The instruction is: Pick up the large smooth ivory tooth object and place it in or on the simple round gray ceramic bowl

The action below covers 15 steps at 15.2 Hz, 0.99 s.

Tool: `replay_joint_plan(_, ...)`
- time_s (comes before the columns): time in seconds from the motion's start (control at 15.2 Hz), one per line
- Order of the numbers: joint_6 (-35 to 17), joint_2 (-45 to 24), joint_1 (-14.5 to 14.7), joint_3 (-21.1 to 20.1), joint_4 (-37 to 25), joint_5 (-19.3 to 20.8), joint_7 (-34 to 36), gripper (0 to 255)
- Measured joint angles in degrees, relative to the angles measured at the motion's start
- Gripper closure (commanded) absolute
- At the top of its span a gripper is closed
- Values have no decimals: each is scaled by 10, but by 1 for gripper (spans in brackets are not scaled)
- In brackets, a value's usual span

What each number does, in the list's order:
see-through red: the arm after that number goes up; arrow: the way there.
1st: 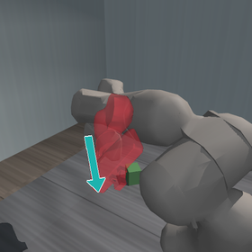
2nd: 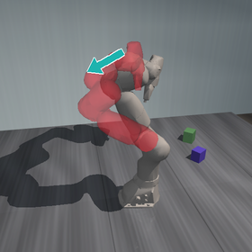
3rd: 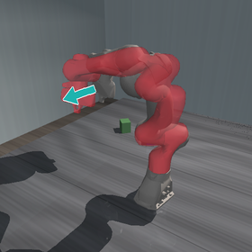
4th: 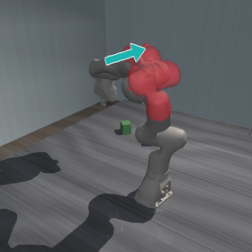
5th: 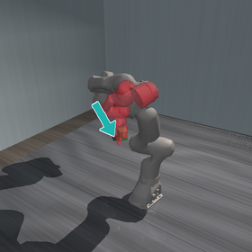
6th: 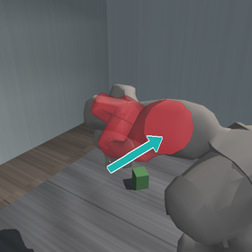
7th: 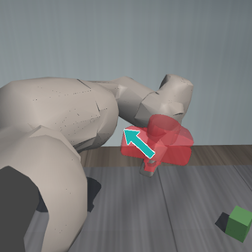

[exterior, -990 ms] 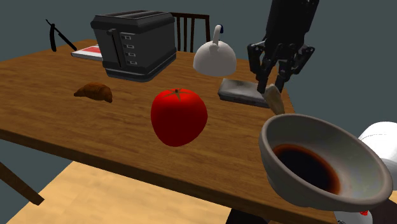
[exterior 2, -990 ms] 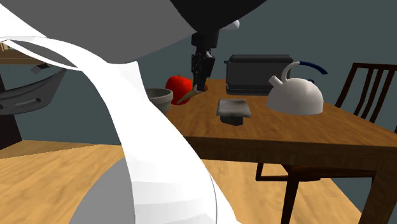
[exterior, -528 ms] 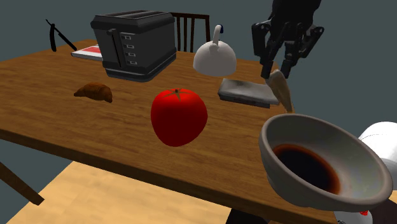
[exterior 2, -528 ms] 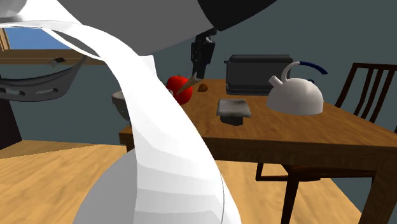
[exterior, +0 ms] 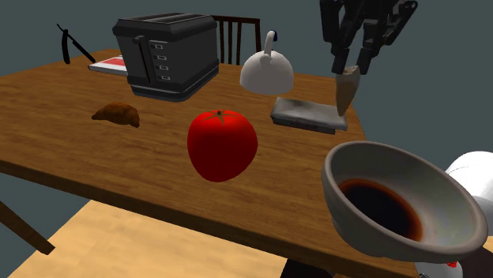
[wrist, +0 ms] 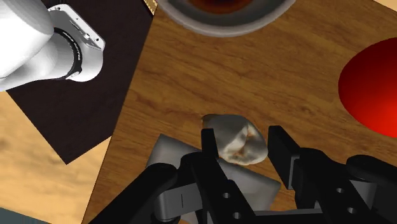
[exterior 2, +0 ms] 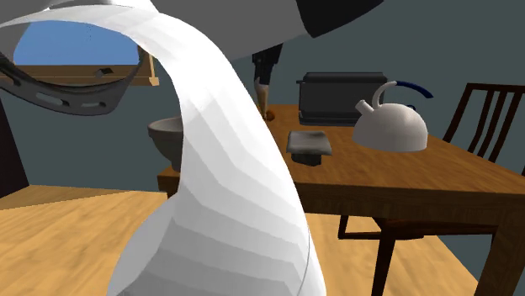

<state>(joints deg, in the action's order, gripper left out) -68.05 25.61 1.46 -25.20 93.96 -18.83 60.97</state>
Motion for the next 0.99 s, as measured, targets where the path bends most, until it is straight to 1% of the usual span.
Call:
replay_joint_plan(0.2,13,11,7,-14,-9,-14,27,255)
replay_joint_plan(0.46,28,17,17,-47,-34,-37,82,255)
replay_joint_plan(0.53,30,30,22,-53,-29,-47,96,255)
replay_joint_plan(0.66,38,27,25,-75,-51,-58,129,255)
replay_joint_plan(0.79,30,37,28,-80,-36,-65,136,255)
replay_joint_plan(0.99,12,57,33,-77,2,-71,128,255)
